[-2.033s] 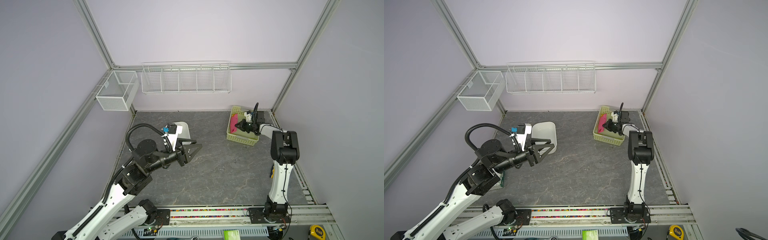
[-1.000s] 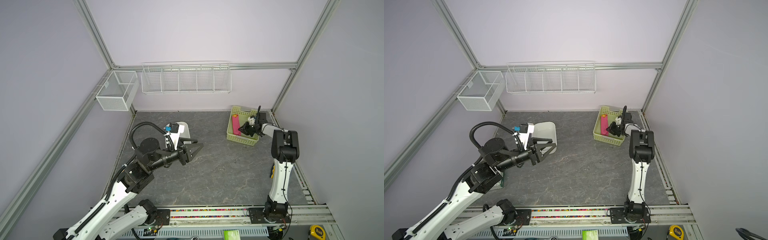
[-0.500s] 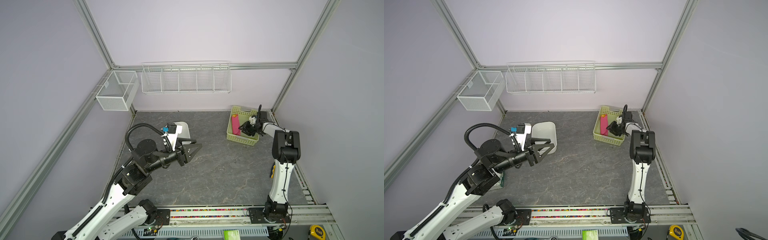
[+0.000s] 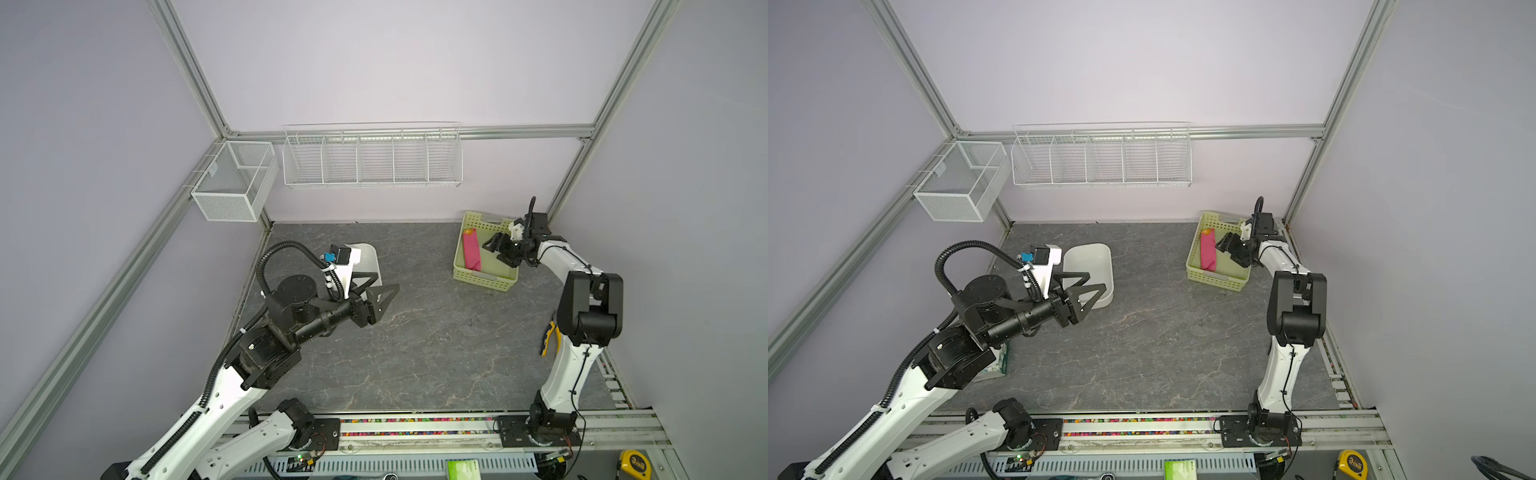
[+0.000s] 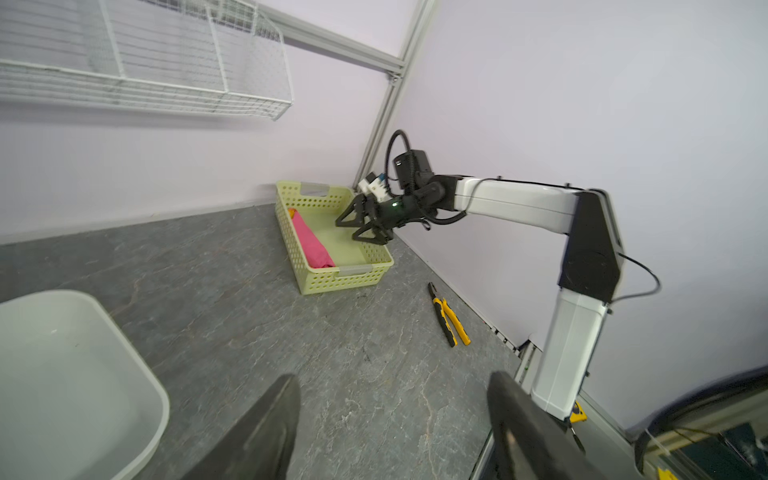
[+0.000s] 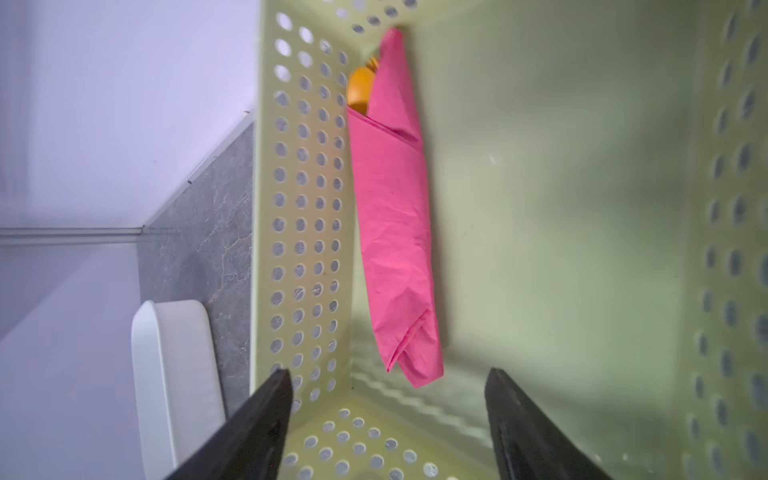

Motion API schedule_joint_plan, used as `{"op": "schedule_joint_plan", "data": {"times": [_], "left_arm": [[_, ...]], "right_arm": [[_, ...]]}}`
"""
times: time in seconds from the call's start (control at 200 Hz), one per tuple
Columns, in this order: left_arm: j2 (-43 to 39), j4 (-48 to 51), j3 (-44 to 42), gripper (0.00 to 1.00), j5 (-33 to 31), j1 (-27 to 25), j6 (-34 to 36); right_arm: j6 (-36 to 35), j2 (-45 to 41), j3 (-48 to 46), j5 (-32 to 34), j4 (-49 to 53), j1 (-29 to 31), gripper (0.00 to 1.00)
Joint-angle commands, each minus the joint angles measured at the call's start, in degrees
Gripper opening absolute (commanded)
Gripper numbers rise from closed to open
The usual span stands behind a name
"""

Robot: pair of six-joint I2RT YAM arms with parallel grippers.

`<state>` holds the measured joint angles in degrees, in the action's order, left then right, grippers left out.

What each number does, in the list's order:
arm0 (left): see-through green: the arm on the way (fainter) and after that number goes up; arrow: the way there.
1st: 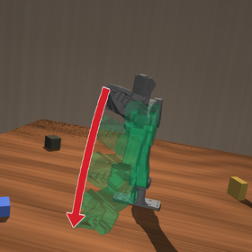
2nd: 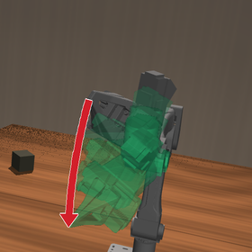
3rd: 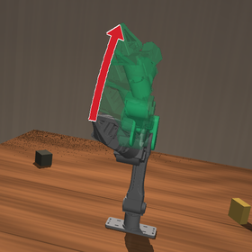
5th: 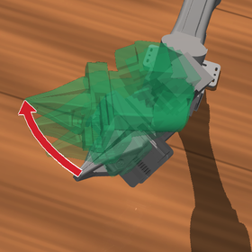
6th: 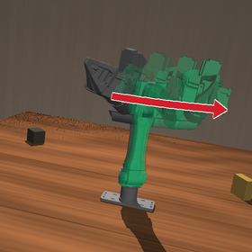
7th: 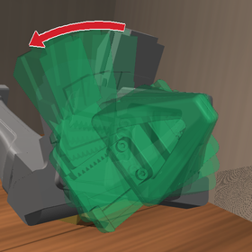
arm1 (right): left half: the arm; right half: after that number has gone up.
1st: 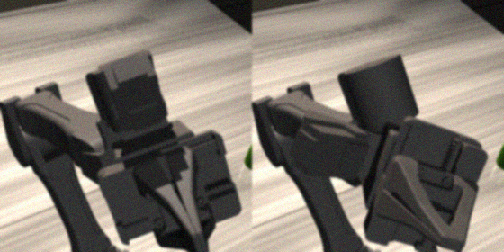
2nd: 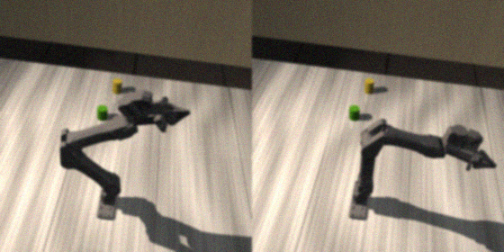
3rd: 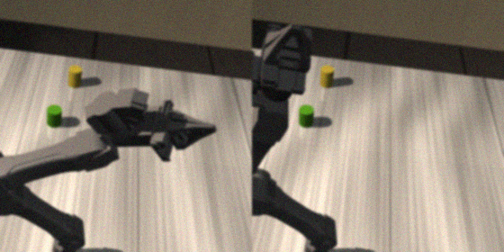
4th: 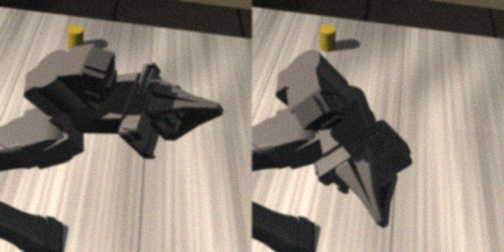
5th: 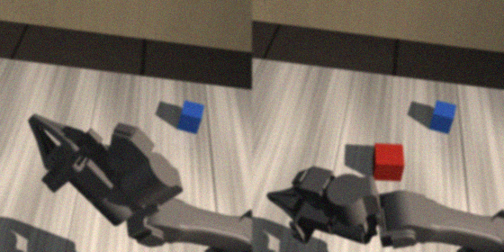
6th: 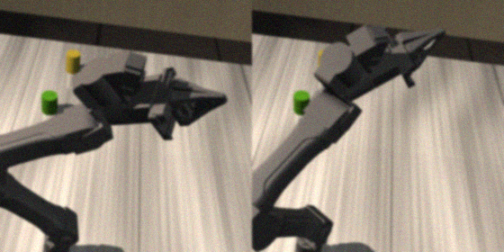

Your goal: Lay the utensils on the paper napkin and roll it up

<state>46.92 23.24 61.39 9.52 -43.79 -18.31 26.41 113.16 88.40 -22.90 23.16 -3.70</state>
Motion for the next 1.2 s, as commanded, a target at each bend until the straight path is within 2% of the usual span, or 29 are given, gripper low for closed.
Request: {"op": "schedule_joint_plan", "data": {"times": [0.0, 0.145, 0.3, 0.41, 0.49, 0.605, 0.73, 0.875, 0.96, 1.01, 1.095, 1.195], "left_arm": [[-0.19, 7.40, 1.99, 0.98, -10.98, -0.07, 4.53], [0.01, 10.66, 0.76, 0.99, -22.79, 0.00, 5.55], [0.30, 10.92, -4.08, 0.99, -37.57, 0.86, 4.86], [0.54, 8.23, -9.35, 0.99, -41.63, 3.50, 6.34], [0.38, 6.11, -13.35, 0.99, -43.82, 6.50, 4.83], [-0.56, -0.71, -19.96, 0.99, -48.22, 8.43, 6.46], [-0.28, -10.68, -27.22, 0.99, -50.28, 10.90, 10.10], [1.81, -24.78, -35.07, 0.99, -51.06, 15.21, 11.63], [4.22, -31.43, -37.65, 0.99, -50.34, 17.85, 12.25], [5.66, -31.37, -36.95, 0.99, -50.47, 19.42, 11.61], [8.37, -36.70, -37.95, 0.99, -49.09, 22.41, 13.27], [11.69, -43.07, -39.73, 1.00, -44.53, 26.32, 13.34]], "right_arm": [[-3.53, -5.30, -2.22, 3.41, 3.12, -0.26, 0.89], [-6.46, -11.35, -5.89, 7.49, 4.90, -0.27, 0.88], [-8.79, -20.95, -15.13, 11.74, 0.08, -0.29, 0.88], [-10.73, -26.47, -20.45, 16.28, -0.88, -0.27, 0.88], [-12.28, -30.19, -25.00, 19.04, -2.98, -0.21, 0.88], [-14.44, -34.36, -32.02, 22.57, -7.63, -0.30, 0.88], [-17.32, -35.73, -37.51, 24.46, -11.92, -0.21, 0.88], [-20.35, -36.79, -48.97, 25.28, -26.26, 0.64, 0.88], [-20.61, -35.71, -52.86, 26.66, -33.30, 0.81, 0.88], [-20.62, -34.30, -53.81, 27.00, -35.59, 0.82, 0.88], [-20.70, -32.44, -55.40, 27.74, -40.31, 1.05, 0.88], [-21.19, -31.15, -56.82, 28.63, -46.01, 1.42, 0.88]]}}
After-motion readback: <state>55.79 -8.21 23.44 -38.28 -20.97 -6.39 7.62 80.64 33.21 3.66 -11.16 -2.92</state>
